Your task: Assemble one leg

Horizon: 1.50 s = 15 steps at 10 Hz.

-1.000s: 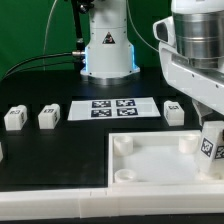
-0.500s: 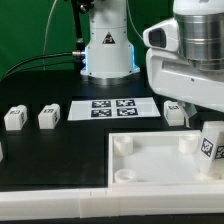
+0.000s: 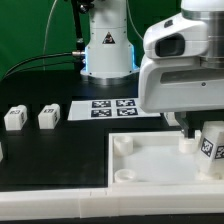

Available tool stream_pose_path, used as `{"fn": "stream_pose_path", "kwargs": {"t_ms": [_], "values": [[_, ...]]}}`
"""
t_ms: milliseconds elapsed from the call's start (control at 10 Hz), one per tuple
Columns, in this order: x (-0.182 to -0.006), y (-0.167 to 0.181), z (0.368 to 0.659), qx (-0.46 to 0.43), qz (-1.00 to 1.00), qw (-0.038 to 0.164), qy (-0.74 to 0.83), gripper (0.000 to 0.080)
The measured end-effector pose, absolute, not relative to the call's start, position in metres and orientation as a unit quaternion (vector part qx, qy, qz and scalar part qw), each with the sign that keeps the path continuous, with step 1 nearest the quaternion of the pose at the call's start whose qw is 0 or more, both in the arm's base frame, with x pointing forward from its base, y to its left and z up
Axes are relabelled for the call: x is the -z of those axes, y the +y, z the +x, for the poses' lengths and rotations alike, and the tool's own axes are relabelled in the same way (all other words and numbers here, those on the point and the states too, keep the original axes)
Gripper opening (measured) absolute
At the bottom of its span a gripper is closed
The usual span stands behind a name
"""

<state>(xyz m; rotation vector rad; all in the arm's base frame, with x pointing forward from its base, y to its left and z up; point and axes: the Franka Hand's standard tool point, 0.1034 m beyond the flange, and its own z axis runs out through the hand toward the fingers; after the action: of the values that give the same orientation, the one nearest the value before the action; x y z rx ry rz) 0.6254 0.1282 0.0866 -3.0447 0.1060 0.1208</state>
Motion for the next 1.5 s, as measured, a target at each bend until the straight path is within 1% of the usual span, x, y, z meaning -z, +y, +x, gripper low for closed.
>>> {"fn": "stream_pose_path", "kwargs": {"t_ms": [300, 500, 600, 700, 800, 900, 1300, 1500], "values": [[-0.0856, 0.1248, 0.626, -0.029, -0.99, 0.046, -0.132, 0.0649], [-0.0855, 0.1252, 0.6258, -0.029, -0.988, 0.047, -0.142, 0.0649], [-0.0855, 0.1251, 0.6258, -0.029, -0.988, 0.047, -0.142, 0.0549], [-0.0855, 0.1251, 0.6258, -0.029, -0.988, 0.047, -0.142, 0.0405], [-0.0857, 0.1246, 0.626, -0.028, -0.988, 0.047, -0.142, 0.0405], [-0.0861, 0.1231, 0.6265, -0.028, -0.989, 0.046, -0.141, 0.0308], [-0.0864, 0.1219, 0.6271, -0.028, -0.991, 0.046, -0.12, 0.0308], [-0.0867, 0.1213, 0.6282, -0.031, -0.998, 0.045, -0.021, 0.0307]]}}
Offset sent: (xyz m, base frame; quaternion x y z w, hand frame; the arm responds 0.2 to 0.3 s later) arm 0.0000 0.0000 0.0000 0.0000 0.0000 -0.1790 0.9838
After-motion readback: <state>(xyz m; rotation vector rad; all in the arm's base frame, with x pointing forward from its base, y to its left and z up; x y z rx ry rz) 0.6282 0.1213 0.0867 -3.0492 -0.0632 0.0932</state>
